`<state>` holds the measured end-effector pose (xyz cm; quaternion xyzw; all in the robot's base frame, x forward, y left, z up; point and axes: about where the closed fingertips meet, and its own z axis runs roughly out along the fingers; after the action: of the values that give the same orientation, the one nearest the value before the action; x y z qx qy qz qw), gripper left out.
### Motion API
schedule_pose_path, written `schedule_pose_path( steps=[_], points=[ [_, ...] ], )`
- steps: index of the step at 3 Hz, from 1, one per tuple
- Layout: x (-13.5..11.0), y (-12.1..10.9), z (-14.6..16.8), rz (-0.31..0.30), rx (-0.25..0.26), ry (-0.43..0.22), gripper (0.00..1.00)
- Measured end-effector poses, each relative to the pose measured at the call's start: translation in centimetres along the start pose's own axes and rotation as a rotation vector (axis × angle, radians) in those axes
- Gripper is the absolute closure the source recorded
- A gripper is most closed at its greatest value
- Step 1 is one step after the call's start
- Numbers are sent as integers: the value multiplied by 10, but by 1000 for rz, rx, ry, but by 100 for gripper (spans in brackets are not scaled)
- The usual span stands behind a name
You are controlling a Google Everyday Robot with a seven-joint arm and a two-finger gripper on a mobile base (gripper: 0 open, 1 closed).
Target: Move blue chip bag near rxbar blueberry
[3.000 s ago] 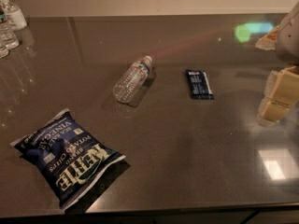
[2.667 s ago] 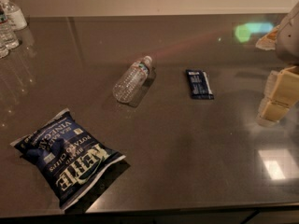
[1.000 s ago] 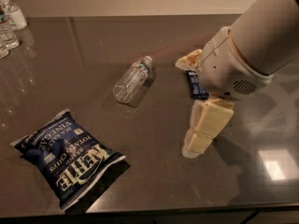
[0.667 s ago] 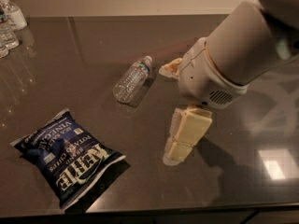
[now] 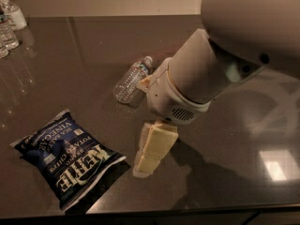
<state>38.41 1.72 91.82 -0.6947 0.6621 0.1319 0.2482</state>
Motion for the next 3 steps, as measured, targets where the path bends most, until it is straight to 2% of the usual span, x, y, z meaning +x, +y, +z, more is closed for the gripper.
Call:
schedule_pose_path(
  steps=[3],
  points=[
    [-42,13,60,-27,-104,43,0]
  ],
)
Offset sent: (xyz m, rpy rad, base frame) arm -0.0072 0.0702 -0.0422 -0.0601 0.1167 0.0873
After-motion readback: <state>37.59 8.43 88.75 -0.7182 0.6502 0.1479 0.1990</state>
